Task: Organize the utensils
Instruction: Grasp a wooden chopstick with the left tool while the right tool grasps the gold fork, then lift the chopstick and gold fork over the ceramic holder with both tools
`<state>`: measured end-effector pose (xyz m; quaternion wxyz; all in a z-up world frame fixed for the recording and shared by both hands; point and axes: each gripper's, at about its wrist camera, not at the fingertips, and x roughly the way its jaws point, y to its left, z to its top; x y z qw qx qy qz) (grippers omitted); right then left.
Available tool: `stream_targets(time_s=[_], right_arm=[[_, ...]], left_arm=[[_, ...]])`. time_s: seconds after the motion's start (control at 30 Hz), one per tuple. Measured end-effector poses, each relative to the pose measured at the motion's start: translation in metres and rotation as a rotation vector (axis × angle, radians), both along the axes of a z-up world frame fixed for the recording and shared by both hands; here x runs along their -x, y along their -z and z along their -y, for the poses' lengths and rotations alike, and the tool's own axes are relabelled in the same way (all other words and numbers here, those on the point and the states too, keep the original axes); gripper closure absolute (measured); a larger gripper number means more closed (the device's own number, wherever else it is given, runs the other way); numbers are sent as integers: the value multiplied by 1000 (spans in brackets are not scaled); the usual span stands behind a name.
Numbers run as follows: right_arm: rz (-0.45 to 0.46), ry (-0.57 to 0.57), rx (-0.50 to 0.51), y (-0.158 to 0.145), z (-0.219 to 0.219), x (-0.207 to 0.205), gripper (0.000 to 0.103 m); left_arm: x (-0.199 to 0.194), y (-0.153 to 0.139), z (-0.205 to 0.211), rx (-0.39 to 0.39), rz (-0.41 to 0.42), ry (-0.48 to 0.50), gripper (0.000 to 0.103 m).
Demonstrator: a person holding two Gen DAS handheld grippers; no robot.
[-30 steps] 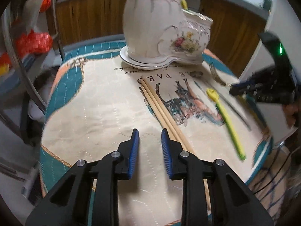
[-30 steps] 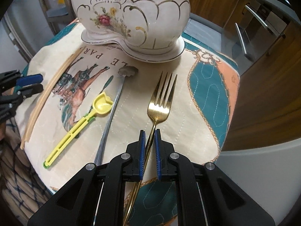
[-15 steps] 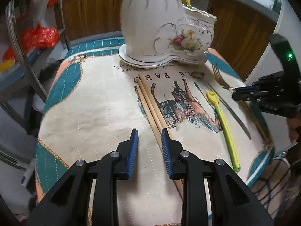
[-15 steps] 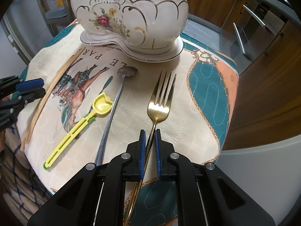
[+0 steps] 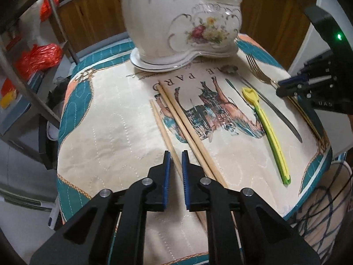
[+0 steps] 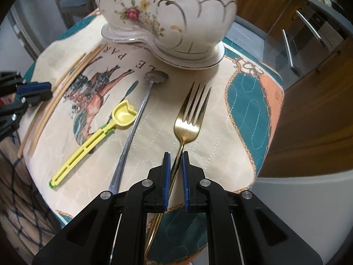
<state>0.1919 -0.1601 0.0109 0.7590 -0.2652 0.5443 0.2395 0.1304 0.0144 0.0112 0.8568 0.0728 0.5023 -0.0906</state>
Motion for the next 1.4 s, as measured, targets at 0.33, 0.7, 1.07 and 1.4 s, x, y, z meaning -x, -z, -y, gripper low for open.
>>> stream_targets(time_s=[0.33,0.7,1.07,1.4], right_arm=[[-127,16,60,1,-9,-21,92],[-143,96,-306,1,41,-8,97],[7,95,-515,-24,61,13,97],[211,110,-654,-49,62,27,97]], left_arm=[[-26,-2,8,-89,-223,96,88],[-7,-11,-15,2,-126,77,98],[18,-62,-58,260,162,-28,98],[18,-89,-40,332,377,-3,98]])
